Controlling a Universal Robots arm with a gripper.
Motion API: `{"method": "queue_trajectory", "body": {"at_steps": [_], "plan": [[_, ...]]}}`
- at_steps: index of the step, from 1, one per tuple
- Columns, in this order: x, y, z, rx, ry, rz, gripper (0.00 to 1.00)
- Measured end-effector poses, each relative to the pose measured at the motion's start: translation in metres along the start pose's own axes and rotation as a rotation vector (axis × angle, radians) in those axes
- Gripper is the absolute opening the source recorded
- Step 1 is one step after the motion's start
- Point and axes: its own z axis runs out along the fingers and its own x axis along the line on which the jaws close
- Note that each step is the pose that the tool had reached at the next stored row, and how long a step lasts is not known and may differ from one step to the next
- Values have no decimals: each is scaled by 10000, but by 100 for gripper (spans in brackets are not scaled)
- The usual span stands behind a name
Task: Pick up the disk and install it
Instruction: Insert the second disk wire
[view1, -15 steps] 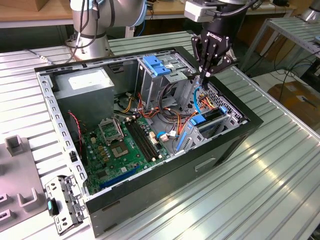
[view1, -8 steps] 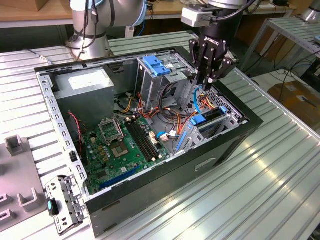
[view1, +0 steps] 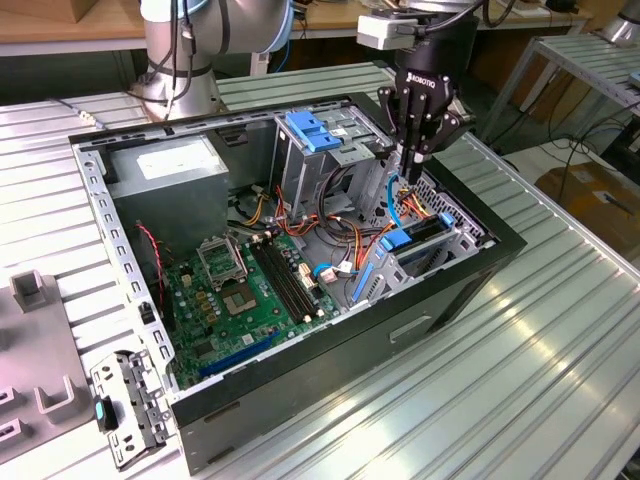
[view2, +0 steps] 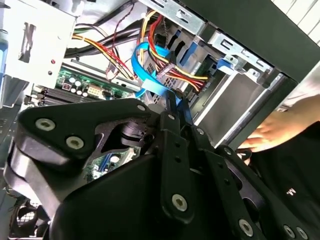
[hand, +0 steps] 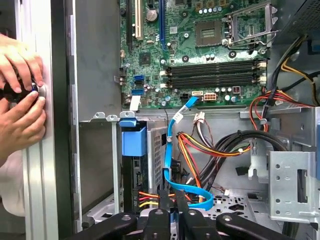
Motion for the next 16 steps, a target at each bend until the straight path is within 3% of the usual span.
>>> {"method": "queue_trajectory", "body": {"at_steps": [1,3,4,6,7,10,12,13,16], "plan": [[-4,0,2,2,31,-1,16],[-9,0,7,3,49,0,17],[-12,-2,15,3,58,1,24],[-15,-3,23,3,64,1,22],[-15,-3,28,3,62,0,16],[30,22,64,67,19,-12,16],[34,84,78,125,16,-10,16],[30,193,104,130,17,-18,16],[34,325,125,135,9,-35,16]]}}
